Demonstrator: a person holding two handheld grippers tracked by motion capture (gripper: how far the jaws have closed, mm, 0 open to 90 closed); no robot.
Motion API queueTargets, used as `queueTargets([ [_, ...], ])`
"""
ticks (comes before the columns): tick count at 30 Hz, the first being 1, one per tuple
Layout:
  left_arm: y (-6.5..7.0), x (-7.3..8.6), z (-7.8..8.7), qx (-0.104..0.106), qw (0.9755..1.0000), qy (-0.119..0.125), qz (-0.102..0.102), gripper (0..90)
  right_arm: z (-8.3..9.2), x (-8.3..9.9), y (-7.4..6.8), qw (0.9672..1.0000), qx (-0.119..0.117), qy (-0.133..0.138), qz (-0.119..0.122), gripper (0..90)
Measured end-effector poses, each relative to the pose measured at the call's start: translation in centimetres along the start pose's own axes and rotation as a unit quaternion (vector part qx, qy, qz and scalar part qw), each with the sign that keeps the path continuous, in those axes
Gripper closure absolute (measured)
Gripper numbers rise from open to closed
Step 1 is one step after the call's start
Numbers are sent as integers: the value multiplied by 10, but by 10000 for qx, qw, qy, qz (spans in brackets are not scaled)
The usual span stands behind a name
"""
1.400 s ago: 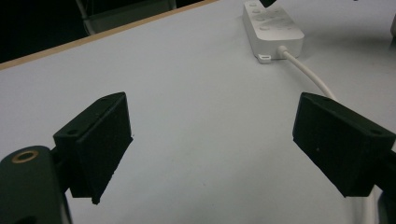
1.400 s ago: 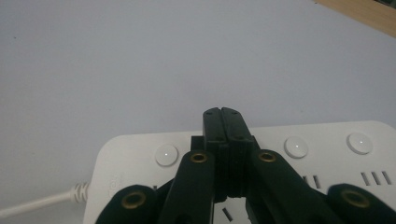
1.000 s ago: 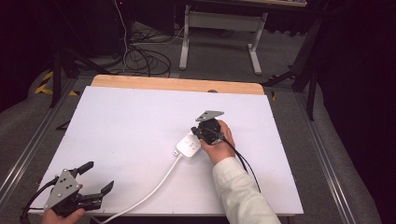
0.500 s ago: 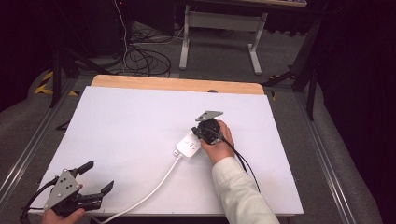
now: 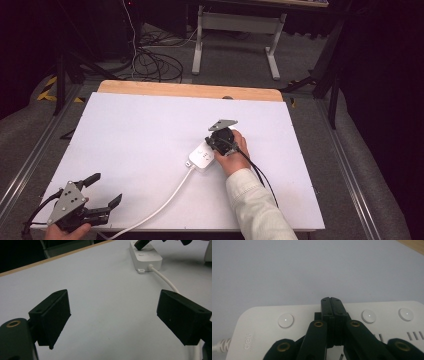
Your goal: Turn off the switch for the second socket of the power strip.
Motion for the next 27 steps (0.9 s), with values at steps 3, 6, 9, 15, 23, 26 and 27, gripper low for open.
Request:
queueTargets([
  [3,1,0,0,4,10000,12,-3,124,0,0,0,10000,2,5,43,900],
  [6,1,0,0,16,10000,15,9,124,0,0,-1,10000,14,23,21,900],
  [9,1,0,0,15,10000,15,1,124,0,0,-2,9999,60,27,108,900],
  [15,1,0,0,20,10000,14,-20,124,0,1,-1,10000,22,16,88,900],
  [23,1,-1,0,25,10000,16,-19,124,-1,1,-2,9999,62,-7,122,900],
  [26,1,-1,0,21,10000,18,-11,124,-1,1,-2,9999,69,-34,149,900],
  [27,1,-1,0,17,10000,19,-14,124,-2,0,-2,9998,72,-30,175,900],
])
Point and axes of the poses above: each handheld gripper's, and its own axes: z roughly backward along the jaws, x roughly out of its underside, y roughly to its right, the point moved 6 cm from there along -z, roughly forward along the jaws, and after that the axes turned 15 degrees about y, right-handed, at the moved point
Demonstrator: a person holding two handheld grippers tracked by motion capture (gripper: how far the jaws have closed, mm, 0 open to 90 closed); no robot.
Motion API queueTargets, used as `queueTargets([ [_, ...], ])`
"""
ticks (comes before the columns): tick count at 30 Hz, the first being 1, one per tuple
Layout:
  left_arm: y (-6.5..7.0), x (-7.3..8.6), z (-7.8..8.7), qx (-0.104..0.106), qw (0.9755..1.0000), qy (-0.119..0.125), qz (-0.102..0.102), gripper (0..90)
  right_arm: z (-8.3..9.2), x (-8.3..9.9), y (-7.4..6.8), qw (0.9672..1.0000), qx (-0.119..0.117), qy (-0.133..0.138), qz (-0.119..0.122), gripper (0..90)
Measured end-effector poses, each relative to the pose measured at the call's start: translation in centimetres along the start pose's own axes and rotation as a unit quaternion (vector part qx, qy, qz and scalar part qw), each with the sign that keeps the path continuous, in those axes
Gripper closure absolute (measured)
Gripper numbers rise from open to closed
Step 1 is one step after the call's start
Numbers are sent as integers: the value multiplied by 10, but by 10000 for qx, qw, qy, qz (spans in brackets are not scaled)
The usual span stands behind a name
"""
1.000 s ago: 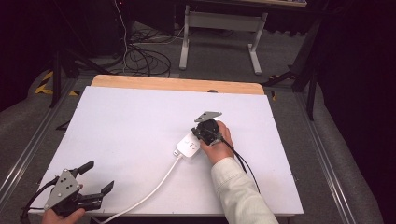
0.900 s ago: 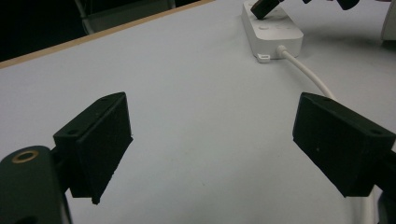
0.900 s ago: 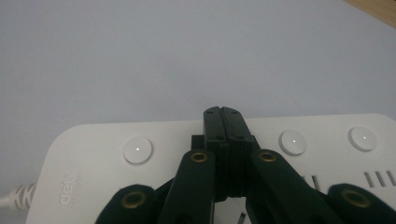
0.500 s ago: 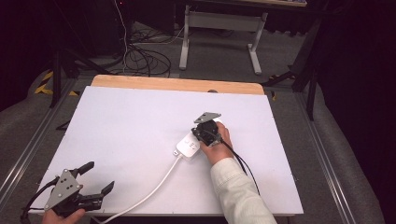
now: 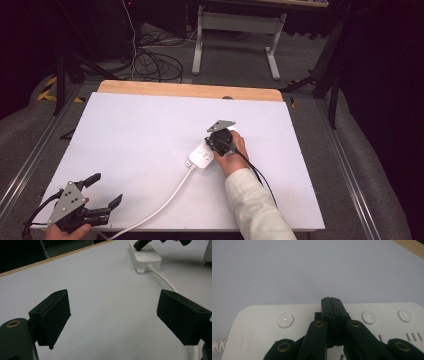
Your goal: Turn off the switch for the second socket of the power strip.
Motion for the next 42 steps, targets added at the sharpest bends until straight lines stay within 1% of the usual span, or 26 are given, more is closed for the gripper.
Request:
queueTargets([
  [4,0,0,0,-12,10000,-4,24,124,1,-2,0,10000,18,-22,6,900],
  [5,-1,0,0,-16,10000,-8,25,124,3,-4,0,10000,-5,-62,-64,900],
  [6,-1,0,-1,-17,10000,-7,29,124,3,-4,0,10000,-5,-62,-64,900],
  [9,-1,0,-1,-5,10000,-20,31,124,11,-13,3,9994,-27,291,-199,900],
  [10,-1,0,-1,-11,10000,-19,47,124,11,-13,3,9994,-27,291,-199,900],
  [11,-1,1,-1,-17,10000,-21,50,124,17,-19,3,9985,-50,477,-265,900],
  [12,-1,1,-1,-17,10000,-22,49,124,17,-19,3,9985,-50,477,-265,900],
  [13,-1,1,-1,-19,10000,-20,49,124,23,-23,3,9983,-68,529,-231,900],
  [15,-1,0,-1,-17,10000,-14,41,124,27,-25,2,9983,-79,550,-194,900],
  [20,-1,0,-1,-23,10000,-14,45,124,34,-29,1,9977,-76,638,-207,887],
  [29,-1,0,-1,-21,10000,-14,49,124,37,-32,2,9977,-102,650,-176,871],
  [33,-1,0,-2,-15,10000,-12,43,124,41,-36,-1,9975,-121,683,-120,786],
  [34,-1,0,-2,-8,10000,-12,39,124,41,-36,-1,9975,-121,683,-120,786],
  [35,-1,0,-2,-6,10000,-17,32,124,43,-38,-2,9972,-141,722,-103,737],
  [36,-1,0,-2,-8,10000,-13,39,124,45,-39,-2,9971,-160,736,-135,705],
  [37,-1,0,-2,-18,10000,-13,43,124,45,-39,-2,9971,-160,736,-135,705],
  [41,-1,0,-2,-18,10000,-13,42,124,52,-43,-3,9958,-203,870,-218,618],
  [42,-1,0,-2,-17,10000,-14,41,124,56,-44,-3,9954,-179,915,-221,576],
])
Point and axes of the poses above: each handheld gripper's, and its own axes: z roughly backward along the jaws, x roughly out of its underside, y roughly to its right, the point moved 6 cm from there along -z, roughly forward along the jaws, and after that the axes turned 15 degrees about y, right-handed, at the moved point
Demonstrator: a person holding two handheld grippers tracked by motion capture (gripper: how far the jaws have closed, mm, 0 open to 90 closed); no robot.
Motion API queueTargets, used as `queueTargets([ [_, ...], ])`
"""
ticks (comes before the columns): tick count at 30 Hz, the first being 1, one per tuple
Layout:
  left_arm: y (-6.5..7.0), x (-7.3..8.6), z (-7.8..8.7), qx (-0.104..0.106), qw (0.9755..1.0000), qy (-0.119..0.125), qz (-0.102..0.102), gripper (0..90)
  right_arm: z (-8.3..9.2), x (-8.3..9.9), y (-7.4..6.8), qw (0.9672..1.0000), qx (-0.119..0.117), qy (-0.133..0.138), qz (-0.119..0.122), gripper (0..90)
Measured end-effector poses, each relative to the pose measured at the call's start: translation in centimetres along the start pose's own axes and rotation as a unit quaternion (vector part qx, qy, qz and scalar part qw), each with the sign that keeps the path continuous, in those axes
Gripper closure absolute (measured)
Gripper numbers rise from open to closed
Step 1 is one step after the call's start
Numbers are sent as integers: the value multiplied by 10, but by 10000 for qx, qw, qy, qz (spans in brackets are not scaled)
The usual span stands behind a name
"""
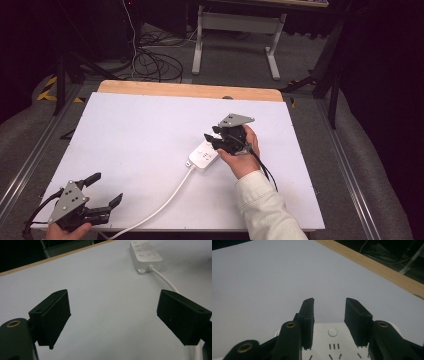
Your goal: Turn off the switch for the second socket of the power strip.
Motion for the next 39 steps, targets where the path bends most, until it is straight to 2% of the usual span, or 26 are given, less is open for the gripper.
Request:
queueTargets([
  [3,0,0,0,2,10000,4,-3,124,5,-3,0,10000,-9,58,-6,531],
  [11,1,0,-1,10,10000,-6,-17,124,16,-8,-1,9998,-23,176,24,488],
  [19,0,0,0,12,10000,7,-7,124,28,-12,-3,9996,-17,245,136,410],
  [24,1,-1,-1,9,10000,8,-2,124,46,-12,-6,9993,-59,321,192,354],
  [29,1,-1,-1,11,10000,12,-16,124,68,-10,-7,9989,-60,448,100,326],
  [32,1,-1,-1,11,10000,7,-14,123,75,-8,-6,9988,-64,487,54,324],
  [39,1,0,-1,-1,10000,3,14,123,102,7,-2,9981,-63,600,-82,308],
])
Point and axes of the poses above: each handheld gripper's, and its own axes: z roughly backward along the jaws, x roughly out of its underside, y roughly to its right, the point moved 6 cm from there along -z, roughly forward along the jaws, and after that the axes turned 15 degrees about y, right-handed, at the moved point
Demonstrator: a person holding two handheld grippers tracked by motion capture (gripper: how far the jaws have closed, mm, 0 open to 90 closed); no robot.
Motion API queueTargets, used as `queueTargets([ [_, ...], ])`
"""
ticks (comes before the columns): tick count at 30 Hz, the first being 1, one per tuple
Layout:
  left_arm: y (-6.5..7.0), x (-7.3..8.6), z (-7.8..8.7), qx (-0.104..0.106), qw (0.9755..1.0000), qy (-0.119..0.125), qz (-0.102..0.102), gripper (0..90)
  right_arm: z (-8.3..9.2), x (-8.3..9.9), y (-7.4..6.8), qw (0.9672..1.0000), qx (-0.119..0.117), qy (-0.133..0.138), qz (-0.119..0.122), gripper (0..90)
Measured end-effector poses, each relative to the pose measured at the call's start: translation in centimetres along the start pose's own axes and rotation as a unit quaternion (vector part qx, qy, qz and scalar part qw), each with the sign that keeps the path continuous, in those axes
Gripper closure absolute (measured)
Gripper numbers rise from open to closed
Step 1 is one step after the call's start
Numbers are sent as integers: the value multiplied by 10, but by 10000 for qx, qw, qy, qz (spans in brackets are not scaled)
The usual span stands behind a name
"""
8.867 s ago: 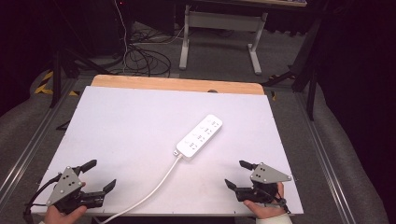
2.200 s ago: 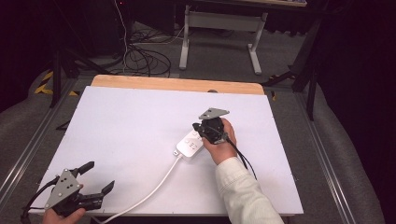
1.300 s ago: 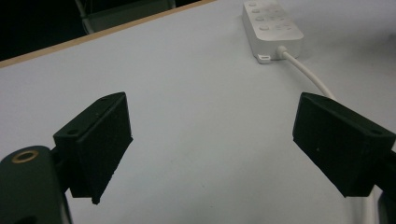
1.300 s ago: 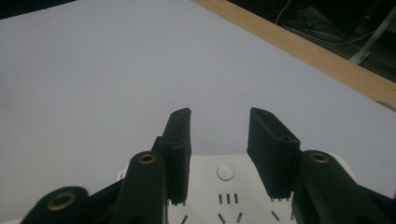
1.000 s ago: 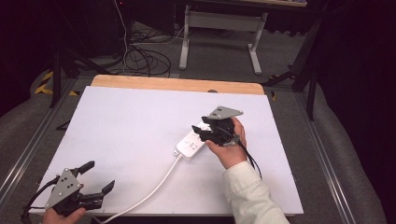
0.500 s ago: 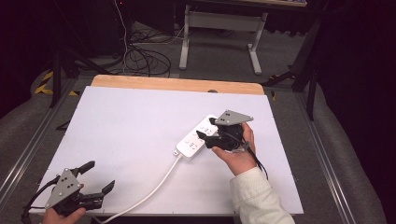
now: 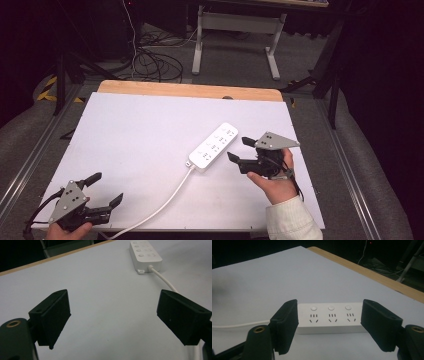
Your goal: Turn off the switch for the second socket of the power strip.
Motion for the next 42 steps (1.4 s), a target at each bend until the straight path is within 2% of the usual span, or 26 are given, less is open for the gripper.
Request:
queueTargets([
  [8,0,0,0,-4,10000,-8,5,124,20,14,3,9999,-30,47,-135,289],
  [10,0,0,0,-9,10000,-8,8,123,25,19,4,10000,24,2,-95,286],
  [18,0,0,0,-13,10000,-9,15,123,42,42,3,9999,-46,-34,-108,266],
  [26,0,0,0,-7,10000,-5,6,123,50,62,1,9998,-117,-42,-159,240],
  [34,1,0,0,27,10000,-15,-33,123,58,84,2,9995,-134,114,-278,234],
  [42,1,0,0,45,10000,-12,-87,121,63,110,4,9986,20,-206,-495,234],
])
Point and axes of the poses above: each handheld gripper's, and its own axes: z roughly backward along the jaws, x roughly out of its underside, y roughly to its right, the point moved 6 cm from there along -z, roughly forward along the jaws, and after that the axes turned 15 degrees about y, right-handed, at the moved point
